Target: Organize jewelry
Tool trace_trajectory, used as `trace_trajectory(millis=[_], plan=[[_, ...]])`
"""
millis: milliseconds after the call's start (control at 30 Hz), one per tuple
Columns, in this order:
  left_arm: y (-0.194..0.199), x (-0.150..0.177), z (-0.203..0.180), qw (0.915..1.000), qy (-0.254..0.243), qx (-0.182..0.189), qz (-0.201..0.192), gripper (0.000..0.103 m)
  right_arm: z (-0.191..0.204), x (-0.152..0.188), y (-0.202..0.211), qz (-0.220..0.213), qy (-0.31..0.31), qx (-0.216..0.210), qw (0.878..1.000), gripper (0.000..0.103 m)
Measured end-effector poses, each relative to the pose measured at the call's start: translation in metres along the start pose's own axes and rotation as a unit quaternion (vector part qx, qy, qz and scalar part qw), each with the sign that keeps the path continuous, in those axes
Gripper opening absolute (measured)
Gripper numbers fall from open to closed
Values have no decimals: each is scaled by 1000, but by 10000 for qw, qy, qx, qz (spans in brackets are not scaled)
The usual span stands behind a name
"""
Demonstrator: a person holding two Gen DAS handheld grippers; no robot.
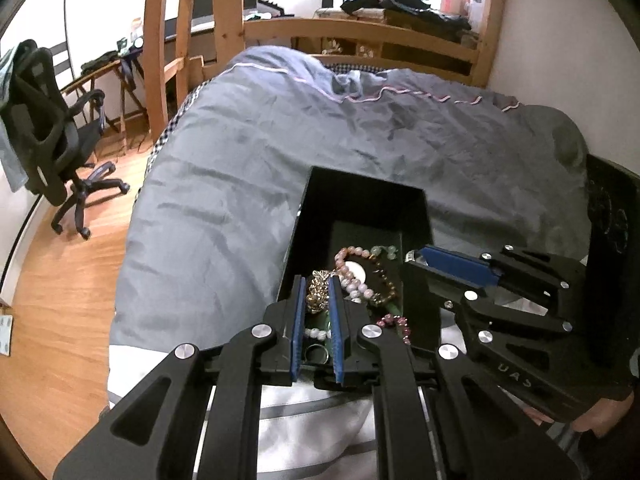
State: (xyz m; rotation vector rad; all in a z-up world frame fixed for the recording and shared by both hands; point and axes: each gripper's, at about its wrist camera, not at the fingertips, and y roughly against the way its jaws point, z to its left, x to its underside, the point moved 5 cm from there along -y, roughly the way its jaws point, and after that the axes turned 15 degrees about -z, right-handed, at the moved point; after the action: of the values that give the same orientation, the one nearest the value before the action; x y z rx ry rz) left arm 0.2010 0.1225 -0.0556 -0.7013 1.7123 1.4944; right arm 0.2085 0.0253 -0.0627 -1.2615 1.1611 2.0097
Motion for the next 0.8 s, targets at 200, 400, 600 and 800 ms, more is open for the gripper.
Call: trace_trajectory(millis=[200, 400, 600, 800], plan=[[6, -3, 6, 9994, 73, -291, -195, 80, 4, 8, -2, 177, 70, -92, 9998, 78], [36, -17, 15, 9965, 377, -454, -592, 92, -2, -13, 29, -176, 6, 316, 9993, 94], [83, -21, 11, 9920, 140, -943, -832, 95, 2, -35, 72, -272, -9, 547, 9981, 99], [130, -21, 7, 9893, 66, -1193, -842, 97, 17, -45, 111, 15, 107, 874, 9961, 99]])
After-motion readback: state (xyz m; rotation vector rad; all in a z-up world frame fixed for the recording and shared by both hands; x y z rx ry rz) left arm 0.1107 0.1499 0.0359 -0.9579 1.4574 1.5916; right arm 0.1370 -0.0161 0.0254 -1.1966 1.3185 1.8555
